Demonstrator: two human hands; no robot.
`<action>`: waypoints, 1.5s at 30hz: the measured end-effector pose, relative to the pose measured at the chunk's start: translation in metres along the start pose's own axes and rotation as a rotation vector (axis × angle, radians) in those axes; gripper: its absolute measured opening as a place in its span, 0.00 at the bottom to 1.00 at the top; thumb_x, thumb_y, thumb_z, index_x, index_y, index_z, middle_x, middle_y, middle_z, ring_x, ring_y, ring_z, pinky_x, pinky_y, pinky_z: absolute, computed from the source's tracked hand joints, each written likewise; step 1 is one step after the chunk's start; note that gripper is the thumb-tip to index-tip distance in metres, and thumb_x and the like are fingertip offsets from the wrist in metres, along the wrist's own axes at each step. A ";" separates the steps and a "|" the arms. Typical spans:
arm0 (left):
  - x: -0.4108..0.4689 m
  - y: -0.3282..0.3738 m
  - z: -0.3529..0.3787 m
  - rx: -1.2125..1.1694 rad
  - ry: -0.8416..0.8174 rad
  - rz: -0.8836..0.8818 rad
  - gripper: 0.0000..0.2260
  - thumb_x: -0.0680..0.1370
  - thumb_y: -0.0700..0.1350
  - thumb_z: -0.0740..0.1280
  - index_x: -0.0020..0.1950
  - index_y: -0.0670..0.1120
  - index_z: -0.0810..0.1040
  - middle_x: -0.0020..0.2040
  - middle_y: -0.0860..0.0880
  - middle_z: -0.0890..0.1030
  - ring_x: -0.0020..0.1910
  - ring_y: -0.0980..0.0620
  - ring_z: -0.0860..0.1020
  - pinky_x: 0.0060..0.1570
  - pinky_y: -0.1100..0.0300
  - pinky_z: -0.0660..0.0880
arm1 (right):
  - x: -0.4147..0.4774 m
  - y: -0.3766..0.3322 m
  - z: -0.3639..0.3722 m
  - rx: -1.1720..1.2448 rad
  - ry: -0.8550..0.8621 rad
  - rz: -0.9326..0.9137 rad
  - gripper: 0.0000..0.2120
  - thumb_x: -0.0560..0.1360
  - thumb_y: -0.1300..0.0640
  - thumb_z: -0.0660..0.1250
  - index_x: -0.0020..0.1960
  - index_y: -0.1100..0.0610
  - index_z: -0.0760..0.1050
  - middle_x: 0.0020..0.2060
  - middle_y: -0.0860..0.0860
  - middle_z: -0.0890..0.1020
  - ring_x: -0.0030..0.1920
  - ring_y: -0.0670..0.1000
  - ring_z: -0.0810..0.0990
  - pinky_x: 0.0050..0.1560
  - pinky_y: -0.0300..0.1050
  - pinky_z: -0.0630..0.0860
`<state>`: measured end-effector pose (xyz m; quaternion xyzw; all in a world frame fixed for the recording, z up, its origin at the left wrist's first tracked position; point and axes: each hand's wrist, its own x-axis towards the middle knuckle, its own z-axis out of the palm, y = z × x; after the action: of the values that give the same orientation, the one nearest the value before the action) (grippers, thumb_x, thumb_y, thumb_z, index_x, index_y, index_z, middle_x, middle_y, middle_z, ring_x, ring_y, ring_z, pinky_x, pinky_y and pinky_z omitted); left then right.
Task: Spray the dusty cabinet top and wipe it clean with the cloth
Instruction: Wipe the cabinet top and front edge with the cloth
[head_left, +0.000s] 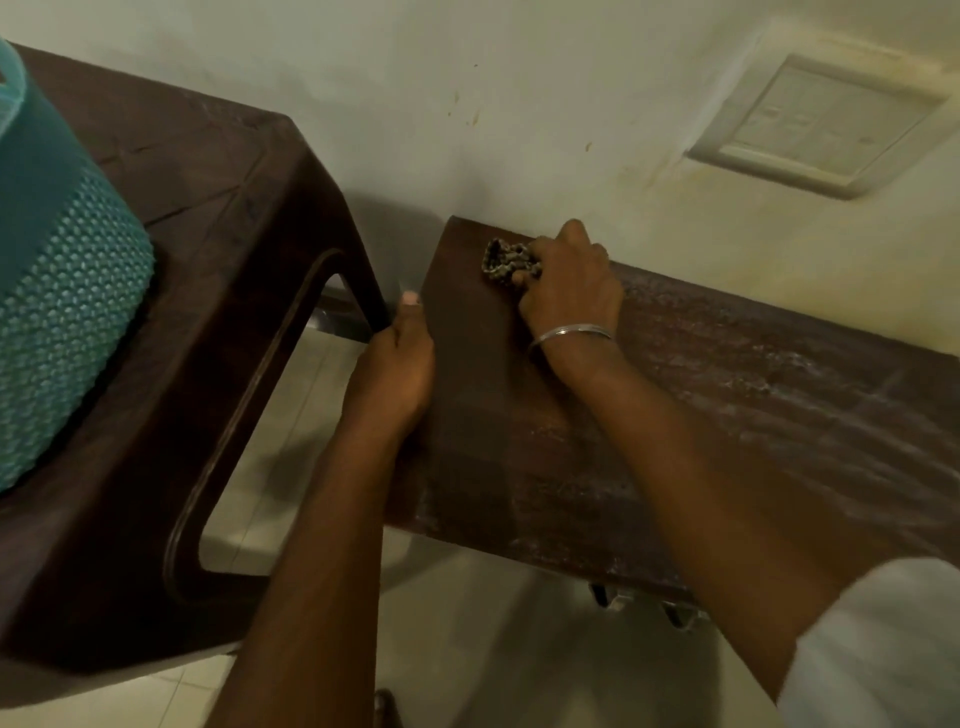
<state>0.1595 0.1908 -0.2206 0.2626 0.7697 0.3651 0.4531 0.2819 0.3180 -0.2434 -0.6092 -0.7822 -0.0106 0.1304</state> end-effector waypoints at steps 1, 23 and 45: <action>-0.003 0.000 0.000 0.002 -0.001 0.006 0.30 0.83 0.65 0.45 0.68 0.49 0.76 0.59 0.50 0.77 0.60 0.48 0.75 0.64 0.51 0.69 | 0.008 0.000 -0.001 0.015 -0.015 0.005 0.09 0.76 0.55 0.67 0.55 0.54 0.78 0.57 0.53 0.72 0.54 0.56 0.73 0.38 0.46 0.66; -0.002 0.005 -0.002 0.061 0.054 0.002 0.29 0.85 0.61 0.47 0.75 0.43 0.68 0.72 0.42 0.72 0.68 0.43 0.72 0.64 0.51 0.66 | -0.022 -0.012 -0.012 0.081 -0.041 0.007 0.08 0.74 0.61 0.66 0.52 0.53 0.78 0.56 0.53 0.73 0.55 0.56 0.74 0.40 0.45 0.67; -0.002 0.001 -0.010 -0.049 0.016 -0.056 0.27 0.83 0.64 0.50 0.72 0.50 0.73 0.68 0.45 0.76 0.64 0.42 0.76 0.68 0.42 0.69 | -0.015 -0.006 -0.012 0.123 -0.048 -0.077 0.11 0.74 0.57 0.68 0.56 0.50 0.79 0.54 0.53 0.73 0.54 0.56 0.74 0.40 0.45 0.67</action>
<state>0.1521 0.1863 -0.2157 0.2268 0.7713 0.3731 0.4631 0.2822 0.3005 -0.2340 -0.5697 -0.8070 0.0474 0.1482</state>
